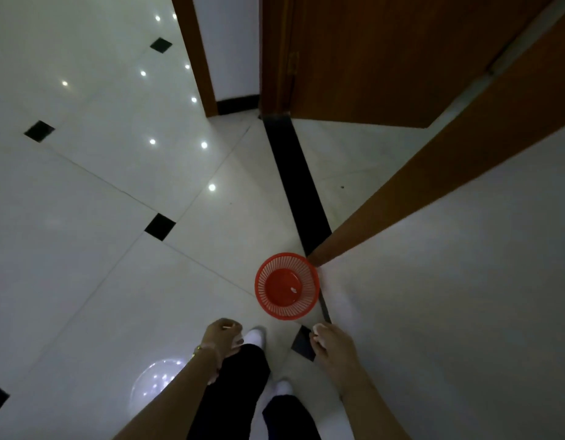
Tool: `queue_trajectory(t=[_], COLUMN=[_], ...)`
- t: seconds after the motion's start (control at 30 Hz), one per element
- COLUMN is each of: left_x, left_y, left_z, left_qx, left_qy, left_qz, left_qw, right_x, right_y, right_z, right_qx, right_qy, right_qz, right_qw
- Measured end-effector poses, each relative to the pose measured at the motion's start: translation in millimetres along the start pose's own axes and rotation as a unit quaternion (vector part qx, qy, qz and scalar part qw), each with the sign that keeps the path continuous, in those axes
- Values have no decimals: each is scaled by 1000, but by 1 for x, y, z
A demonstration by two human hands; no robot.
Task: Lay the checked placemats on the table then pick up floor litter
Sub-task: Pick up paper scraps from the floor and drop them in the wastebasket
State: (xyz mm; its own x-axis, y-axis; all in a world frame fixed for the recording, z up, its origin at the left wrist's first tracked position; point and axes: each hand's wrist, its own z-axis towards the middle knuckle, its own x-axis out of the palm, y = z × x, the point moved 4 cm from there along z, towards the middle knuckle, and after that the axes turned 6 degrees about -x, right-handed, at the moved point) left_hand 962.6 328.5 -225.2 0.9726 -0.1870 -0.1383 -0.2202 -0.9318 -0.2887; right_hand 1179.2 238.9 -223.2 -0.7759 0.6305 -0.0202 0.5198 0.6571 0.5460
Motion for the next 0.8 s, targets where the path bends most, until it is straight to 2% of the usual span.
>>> queue_trajectory(t=[0.17, 0.3, 0.37, 0.47, 0.6, 0.7, 0.8], left_x=[52, 72, 68, 52, 26, 3, -18], left_y=[-38, -50, -51, -50, -46, -40, -32], left_z=[76, 104, 104, 102, 83, 52, 16], left_qx=[-15, -21, -13, -14, 12, 42, 62], left_qy=[27, 83, 91, 64, 55, 57, 57], left_qz=[-26, -12, 16, 30, 121, 190, 242], left_qw=[999, 996, 996, 997, 991, 979, 967], right_x=[18, 22, 20, 14, -1, -19, -40], right_y=[-6, -2, -2, -5, -12, -10, -11], right_z=[67, 84, 80, 69, 50, 17, -31], right_qx=[59, 87, 79, 70, 75, 38, 9], right_qy=[-29, -4, -6, -19, -61, -95, -111], right_qz=[144, 184, 161, 128, 34, -55, -70], right_qw=[987, 979, 984, 989, 995, 993, 991])
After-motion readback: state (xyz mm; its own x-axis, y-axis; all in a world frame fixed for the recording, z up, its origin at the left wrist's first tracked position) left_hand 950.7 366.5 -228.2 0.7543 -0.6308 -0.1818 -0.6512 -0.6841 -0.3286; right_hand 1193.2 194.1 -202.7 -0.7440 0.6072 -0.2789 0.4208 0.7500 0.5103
